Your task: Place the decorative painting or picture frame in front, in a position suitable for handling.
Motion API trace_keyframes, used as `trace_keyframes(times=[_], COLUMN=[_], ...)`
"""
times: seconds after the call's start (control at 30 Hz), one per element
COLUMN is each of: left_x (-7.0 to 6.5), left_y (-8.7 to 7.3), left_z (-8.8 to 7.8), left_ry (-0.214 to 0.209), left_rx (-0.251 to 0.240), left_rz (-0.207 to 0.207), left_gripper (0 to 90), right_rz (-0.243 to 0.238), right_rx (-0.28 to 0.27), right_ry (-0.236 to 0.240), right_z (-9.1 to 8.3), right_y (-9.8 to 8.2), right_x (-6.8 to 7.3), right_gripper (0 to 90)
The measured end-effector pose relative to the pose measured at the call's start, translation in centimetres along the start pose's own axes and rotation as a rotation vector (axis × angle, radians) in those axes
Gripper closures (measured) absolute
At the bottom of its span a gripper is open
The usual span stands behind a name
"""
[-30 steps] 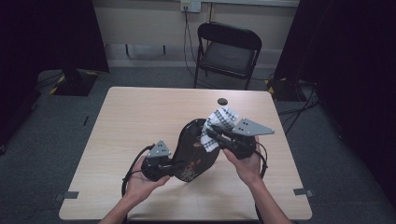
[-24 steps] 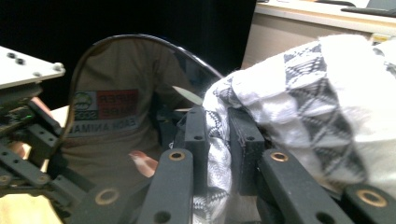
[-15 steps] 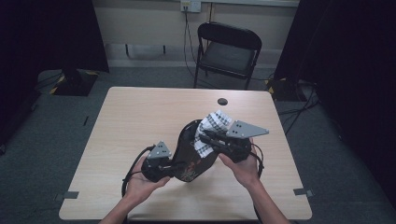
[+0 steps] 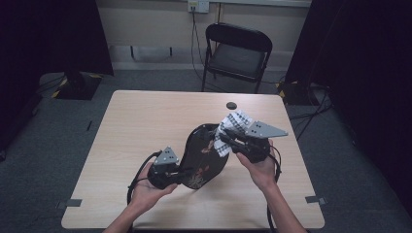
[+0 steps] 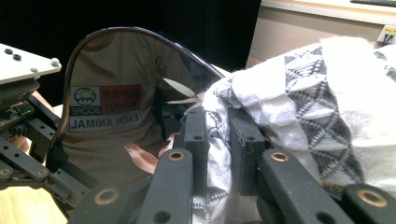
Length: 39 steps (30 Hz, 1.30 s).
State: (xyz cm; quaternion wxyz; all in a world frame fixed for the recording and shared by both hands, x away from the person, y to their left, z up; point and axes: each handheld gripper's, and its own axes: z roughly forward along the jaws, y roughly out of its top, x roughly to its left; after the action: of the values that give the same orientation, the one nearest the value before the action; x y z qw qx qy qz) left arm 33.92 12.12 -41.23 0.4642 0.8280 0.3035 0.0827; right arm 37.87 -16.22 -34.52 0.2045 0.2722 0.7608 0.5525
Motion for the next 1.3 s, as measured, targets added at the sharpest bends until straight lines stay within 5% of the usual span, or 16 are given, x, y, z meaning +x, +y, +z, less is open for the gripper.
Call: trace_keyframes(times=[0.33, 0.47, 0.8, 0.9, 1.17, 1.3], left_x=[-0.1, 0.0, 0.0, -0.1, -0.1, 0.0], left_y=[-0.1, -0.1, 0.0, -0.1, -0.2, -0.2], left_z=[0.0, 0.0, 0.0, 0.0, -0.1, -0.2], left_ry=[-0.002, -0.005, -0.002, 0.004, -0.001, -0.003], left_rx=[-0.004, -0.01, -0.002, -0.005, -0.006, -0.008], left_rz=[-0.002, -0.006, -0.003, 0.005, -0.001, -0.002], left_gripper=[79.7, 79.7, 79.5, 79.4, 79.6, 79.7], right_rz=[-0.054, -0.036, 0.028, 0.029, -0.012, 0.0], right_rx=[-0.043, -0.045, -0.01, -0.01, -0.023, -0.024], right_ry=[0.122, 0.127, 0.02, 0.019, 0.144, 0.14], right_z=[0.6, 0.7, -0.1, 0.0, 0.8, 0.7], right_y=[1.5, 1.4, -0.1, 0.0, 0.8, 0.6], right_x=[3.7, 3.1, -0.3, 0.0, 3.0, 2.4], right_gripper=[79.2, 79.3, 79.3, 79.3, 79.3, 79.4])
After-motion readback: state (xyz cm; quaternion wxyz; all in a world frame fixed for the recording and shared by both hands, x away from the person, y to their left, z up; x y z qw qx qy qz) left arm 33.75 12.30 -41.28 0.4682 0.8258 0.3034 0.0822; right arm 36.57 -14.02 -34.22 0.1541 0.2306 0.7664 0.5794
